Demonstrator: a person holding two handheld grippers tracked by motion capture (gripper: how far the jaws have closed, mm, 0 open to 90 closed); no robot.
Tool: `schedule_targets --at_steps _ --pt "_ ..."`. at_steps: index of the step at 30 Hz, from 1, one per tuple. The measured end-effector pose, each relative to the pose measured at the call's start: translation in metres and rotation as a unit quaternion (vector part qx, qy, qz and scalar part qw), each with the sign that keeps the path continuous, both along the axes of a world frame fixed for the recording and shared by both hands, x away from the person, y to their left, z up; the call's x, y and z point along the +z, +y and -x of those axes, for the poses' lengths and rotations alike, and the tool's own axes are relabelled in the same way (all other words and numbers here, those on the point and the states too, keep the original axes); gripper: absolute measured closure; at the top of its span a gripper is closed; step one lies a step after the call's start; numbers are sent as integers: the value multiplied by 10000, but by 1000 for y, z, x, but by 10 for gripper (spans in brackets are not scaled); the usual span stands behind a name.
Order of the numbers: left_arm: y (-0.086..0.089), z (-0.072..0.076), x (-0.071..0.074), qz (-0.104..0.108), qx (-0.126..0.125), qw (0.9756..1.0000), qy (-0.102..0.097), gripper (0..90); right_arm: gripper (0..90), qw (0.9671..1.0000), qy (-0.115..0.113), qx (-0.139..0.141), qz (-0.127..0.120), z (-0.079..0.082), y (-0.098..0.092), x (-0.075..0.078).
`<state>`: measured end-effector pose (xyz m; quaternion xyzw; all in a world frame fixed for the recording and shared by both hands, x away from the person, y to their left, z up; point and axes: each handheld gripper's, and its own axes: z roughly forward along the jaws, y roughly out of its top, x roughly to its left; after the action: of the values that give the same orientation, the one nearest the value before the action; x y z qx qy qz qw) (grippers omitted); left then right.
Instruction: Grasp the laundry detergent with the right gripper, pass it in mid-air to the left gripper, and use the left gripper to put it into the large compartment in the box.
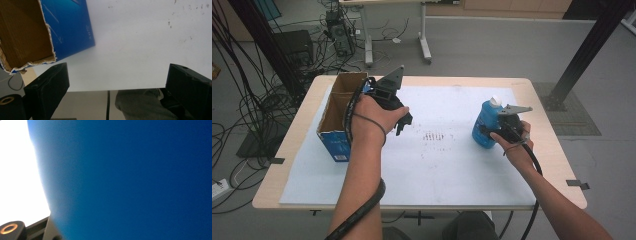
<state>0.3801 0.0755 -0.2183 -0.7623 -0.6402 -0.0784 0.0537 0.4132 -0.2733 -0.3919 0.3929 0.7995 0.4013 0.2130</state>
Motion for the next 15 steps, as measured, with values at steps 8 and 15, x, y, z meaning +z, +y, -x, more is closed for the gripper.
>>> schedule_targets --at_steps 8,15 --pt "-1 0 0 -11 -23 10000 0 54 457 10000 12 -12 13 0 0 0" --pt "-3 -1 0 11 -58 10000 6 54 460 10000 23 -26 17 0 1 1"
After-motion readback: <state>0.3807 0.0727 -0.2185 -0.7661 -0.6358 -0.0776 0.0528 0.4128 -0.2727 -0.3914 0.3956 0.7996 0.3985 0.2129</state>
